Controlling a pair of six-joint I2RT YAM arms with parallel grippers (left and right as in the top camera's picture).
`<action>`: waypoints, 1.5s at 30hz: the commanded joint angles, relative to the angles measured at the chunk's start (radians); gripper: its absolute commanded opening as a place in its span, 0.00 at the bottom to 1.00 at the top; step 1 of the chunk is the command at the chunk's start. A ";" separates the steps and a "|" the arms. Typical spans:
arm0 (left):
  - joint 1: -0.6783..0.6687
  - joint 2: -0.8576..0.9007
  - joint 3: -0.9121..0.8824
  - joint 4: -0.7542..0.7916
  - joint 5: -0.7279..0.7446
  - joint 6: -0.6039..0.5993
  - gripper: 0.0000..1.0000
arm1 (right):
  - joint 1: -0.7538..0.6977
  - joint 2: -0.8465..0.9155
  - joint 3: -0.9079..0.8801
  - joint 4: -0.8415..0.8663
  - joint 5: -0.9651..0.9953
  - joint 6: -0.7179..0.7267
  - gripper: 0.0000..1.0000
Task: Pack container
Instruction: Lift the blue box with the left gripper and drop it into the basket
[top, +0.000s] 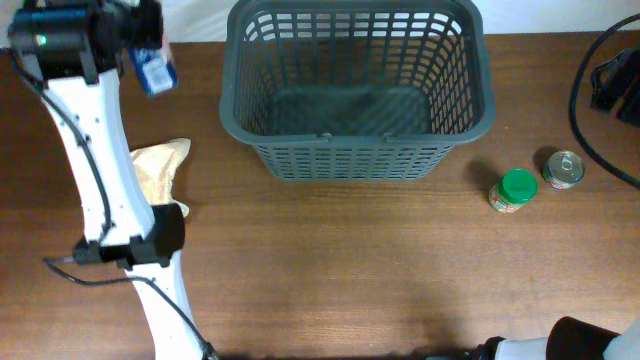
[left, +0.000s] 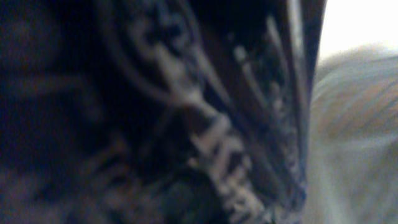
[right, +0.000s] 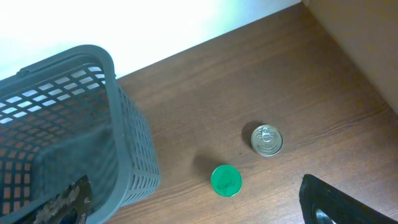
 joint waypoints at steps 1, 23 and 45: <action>-0.138 -0.113 0.026 0.107 0.040 0.268 0.02 | 0.003 0.003 0.002 0.000 0.013 -0.007 0.99; -0.517 0.129 -0.573 0.377 -0.198 0.966 0.02 | 0.003 0.003 0.002 0.000 0.012 -0.007 0.99; -0.504 -0.109 -0.638 0.452 -0.175 0.478 0.99 | 0.003 0.003 0.002 0.000 0.012 -0.007 0.99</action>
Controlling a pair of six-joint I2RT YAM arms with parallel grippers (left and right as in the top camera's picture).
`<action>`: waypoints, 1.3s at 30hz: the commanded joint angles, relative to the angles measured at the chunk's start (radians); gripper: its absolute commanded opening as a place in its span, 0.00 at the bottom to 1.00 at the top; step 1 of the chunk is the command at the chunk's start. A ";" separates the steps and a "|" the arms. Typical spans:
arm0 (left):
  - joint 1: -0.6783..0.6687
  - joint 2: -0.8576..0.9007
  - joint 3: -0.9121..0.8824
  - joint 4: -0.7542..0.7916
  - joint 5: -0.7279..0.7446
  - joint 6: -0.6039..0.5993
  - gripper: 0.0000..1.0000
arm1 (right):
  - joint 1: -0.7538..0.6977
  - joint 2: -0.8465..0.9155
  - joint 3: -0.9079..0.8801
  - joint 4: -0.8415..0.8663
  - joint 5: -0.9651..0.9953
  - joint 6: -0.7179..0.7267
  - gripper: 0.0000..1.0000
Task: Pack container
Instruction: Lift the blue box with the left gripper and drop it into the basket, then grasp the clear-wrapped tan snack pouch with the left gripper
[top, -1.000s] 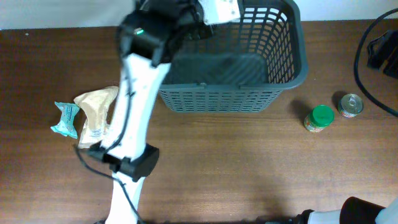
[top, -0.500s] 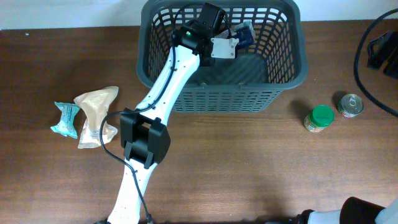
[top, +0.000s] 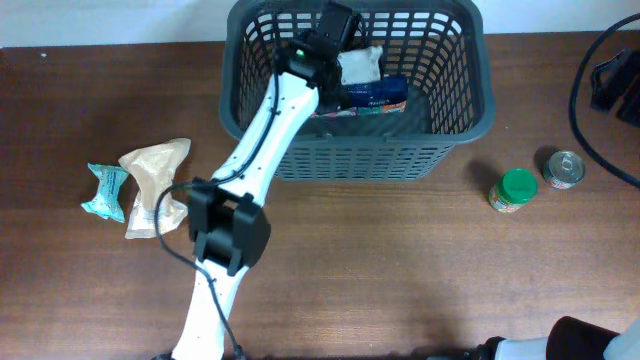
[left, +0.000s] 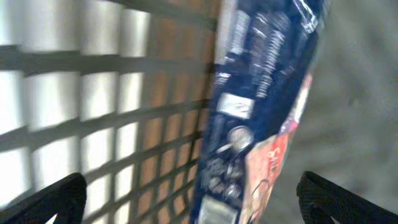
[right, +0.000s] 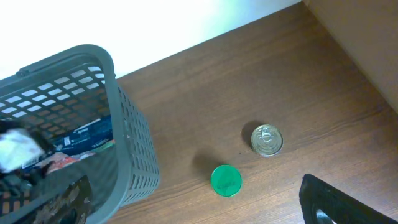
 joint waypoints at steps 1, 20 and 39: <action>0.018 -0.232 0.034 -0.037 0.014 -0.248 0.99 | 0.003 0.002 0.002 0.000 0.013 -0.006 0.99; 0.673 -0.569 -0.398 -0.349 0.140 -0.730 0.96 | 0.003 0.002 0.002 0.000 0.013 -0.006 0.99; 0.773 -0.159 -0.705 -0.178 0.143 -0.780 0.97 | 0.003 0.002 0.002 0.000 0.012 -0.006 0.99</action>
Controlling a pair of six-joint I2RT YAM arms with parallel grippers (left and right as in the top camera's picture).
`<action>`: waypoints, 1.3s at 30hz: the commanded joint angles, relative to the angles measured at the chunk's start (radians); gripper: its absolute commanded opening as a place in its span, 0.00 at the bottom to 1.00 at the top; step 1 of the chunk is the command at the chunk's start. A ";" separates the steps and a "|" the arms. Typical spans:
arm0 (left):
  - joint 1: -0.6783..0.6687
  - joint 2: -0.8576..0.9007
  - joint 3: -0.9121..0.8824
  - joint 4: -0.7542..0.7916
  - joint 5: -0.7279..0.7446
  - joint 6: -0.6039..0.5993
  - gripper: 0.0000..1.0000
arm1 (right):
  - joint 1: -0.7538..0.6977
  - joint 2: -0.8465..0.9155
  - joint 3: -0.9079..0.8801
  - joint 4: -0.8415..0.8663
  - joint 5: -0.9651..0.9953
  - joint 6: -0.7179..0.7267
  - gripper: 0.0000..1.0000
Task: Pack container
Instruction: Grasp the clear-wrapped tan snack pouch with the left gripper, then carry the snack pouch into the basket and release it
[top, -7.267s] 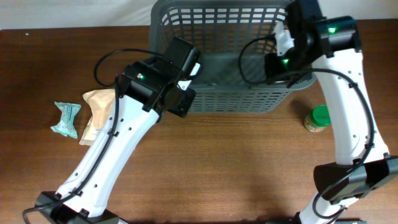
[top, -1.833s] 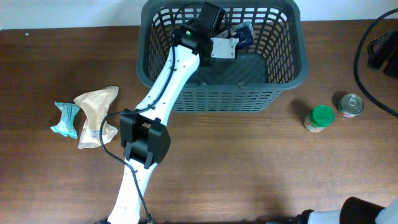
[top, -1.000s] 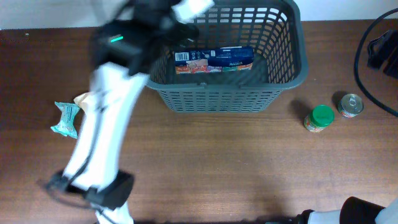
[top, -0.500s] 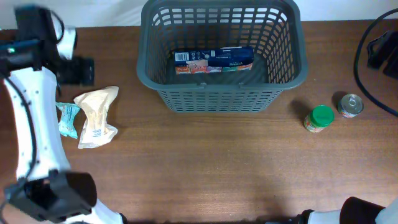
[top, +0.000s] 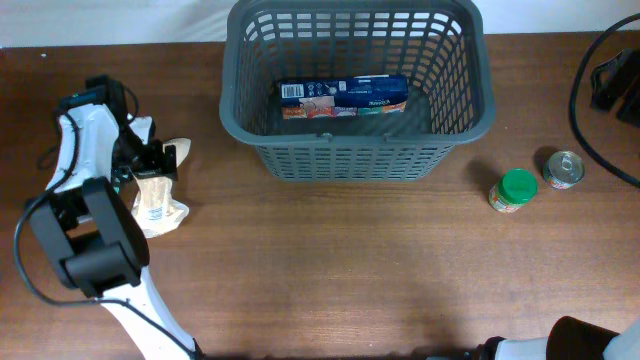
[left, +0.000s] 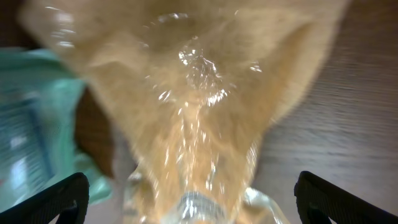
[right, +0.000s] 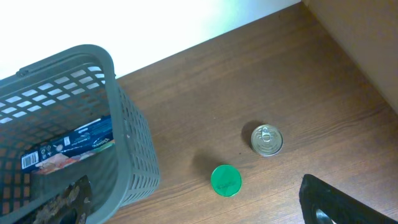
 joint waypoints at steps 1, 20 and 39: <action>0.006 0.064 -0.003 0.024 0.011 -0.001 0.97 | 0.003 0.002 0.002 0.000 0.013 -0.007 0.99; 0.005 0.169 0.066 -0.024 0.092 -0.002 0.02 | 0.003 0.002 0.002 0.000 0.012 -0.007 0.99; -0.369 0.032 1.390 -0.210 0.283 0.558 0.02 | 0.003 0.002 0.002 0.000 0.013 -0.007 0.99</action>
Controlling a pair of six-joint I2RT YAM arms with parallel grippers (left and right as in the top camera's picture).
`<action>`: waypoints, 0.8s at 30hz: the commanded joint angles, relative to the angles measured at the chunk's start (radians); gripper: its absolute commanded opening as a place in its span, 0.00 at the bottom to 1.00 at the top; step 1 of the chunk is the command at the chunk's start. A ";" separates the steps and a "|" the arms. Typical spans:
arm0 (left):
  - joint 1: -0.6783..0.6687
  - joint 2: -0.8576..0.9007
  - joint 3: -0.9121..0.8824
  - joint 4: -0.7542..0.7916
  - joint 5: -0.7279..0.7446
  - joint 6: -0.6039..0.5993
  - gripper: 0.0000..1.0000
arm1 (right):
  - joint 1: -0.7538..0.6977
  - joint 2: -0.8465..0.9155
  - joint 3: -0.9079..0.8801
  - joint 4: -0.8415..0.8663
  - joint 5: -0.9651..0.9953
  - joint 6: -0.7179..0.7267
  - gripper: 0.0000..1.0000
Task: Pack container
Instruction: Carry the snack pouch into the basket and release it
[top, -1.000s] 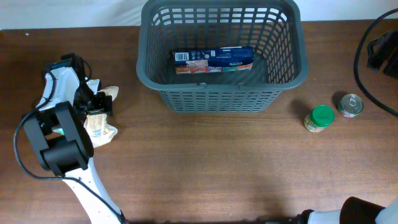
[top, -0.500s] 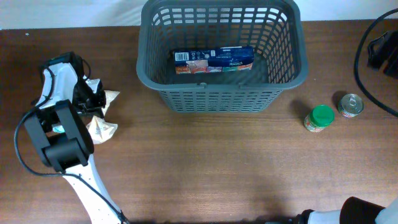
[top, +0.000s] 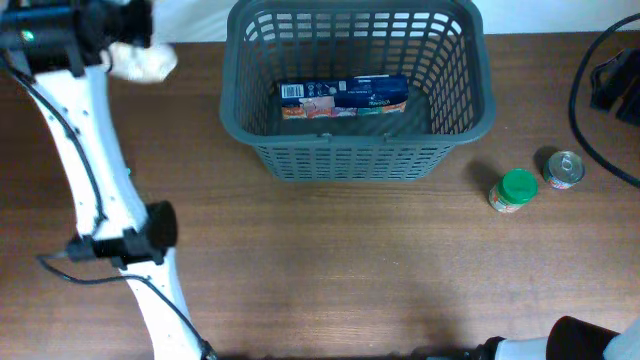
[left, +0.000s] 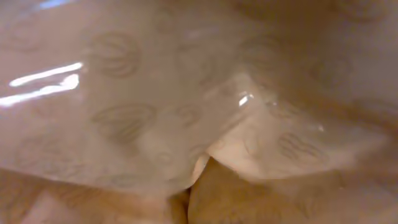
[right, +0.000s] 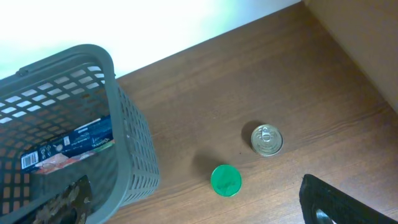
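A grey slatted basket (top: 455, 125) stands at the back middle of the table, with a blue snack packet (top: 343, 97) lying in it. My left gripper (top: 133, 38) hangs high at the back left, left of the basket, shut on a tan see-through bag (top: 145, 62). That bag (left: 186, 106) fills the whole left wrist view and hides the fingers. My right gripper (right: 196, 213) is open and holds nothing, above the table right of the basket (right: 124, 143).
A green-lidded jar (top: 515, 190) and a tin can (top: 563, 168) stand on the table right of the basket; the right wrist view shows the jar (right: 226, 180) and can (right: 267, 139) too. Black cables and gear (top: 612, 85) sit at the right edge.
My left gripper was down at the tan bag on the table at the left. Now it holds that bag up at the back left beside the basket. The right arm has not moved.
First my left gripper held the blue packet high at the back left, with the basket bare. Then it was inside the basket with the packet. Then the packet lay in the basket and the gripper was at the tan bag, which is now lifted.
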 joint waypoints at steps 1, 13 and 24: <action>-0.180 -0.106 0.041 0.028 0.064 0.370 0.02 | 0.003 0.002 0.002 0.000 0.013 -0.007 0.99; -0.558 0.027 -0.294 0.209 0.030 0.727 0.02 | 0.003 0.002 0.002 0.000 0.013 -0.007 0.99; -0.649 0.218 -0.429 0.237 0.033 0.650 0.02 | 0.003 0.002 0.002 0.000 0.013 -0.007 0.99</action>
